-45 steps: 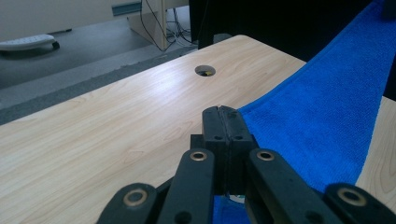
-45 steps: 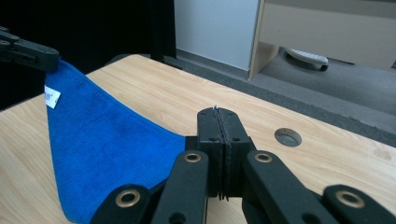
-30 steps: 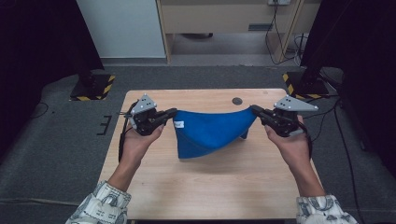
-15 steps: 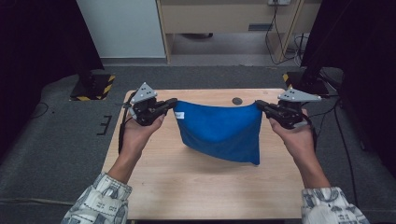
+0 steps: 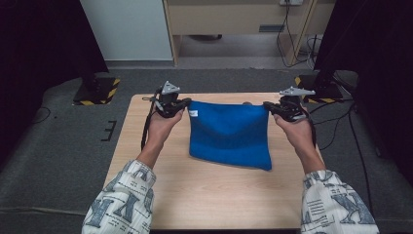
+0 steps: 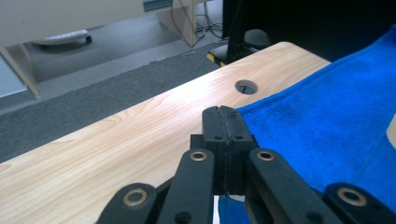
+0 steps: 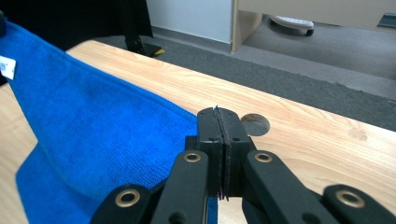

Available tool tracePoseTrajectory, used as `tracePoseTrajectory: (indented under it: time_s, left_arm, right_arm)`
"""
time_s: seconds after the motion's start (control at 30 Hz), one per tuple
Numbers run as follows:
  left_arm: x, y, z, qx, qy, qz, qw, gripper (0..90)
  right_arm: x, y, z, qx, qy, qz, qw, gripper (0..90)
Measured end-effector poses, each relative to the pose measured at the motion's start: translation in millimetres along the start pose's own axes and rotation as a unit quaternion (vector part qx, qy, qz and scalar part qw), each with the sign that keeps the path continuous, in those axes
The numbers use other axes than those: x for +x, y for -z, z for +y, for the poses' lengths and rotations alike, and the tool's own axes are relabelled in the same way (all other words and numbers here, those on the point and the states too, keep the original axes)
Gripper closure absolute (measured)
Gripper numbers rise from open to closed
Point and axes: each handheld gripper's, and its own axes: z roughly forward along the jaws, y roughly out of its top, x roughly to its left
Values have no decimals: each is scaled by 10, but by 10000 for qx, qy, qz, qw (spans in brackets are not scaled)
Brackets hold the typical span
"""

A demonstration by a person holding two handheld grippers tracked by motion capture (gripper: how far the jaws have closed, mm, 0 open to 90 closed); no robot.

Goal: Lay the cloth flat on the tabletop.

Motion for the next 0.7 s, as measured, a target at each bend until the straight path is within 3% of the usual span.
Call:
tracePoseTrajectory:
  time_s: [0.2, 0.37, 0.5, 0.7]
  left_arm:
    - [102, -254, 42, 171, 41, 107, 9998, 900]
    - [127, -450, 55, 390, -50, 180, 9991, 900]
    - [136, -544, 39, 419, -95, 238, 9988, 900]
    - [197, -635, -5, 402, 8, 313, 9987, 900]
  right_arm:
    - [-101, -241, 21, 174, -81, -75, 9998, 893]
    - [-182, -464, -4, 304, -205, -140, 9992, 893]
    - [-221, -573, -13, 370, -252, -168, 9989, 893]
    - [-311, -651, 6, 363, -369, -298, 9982, 891]
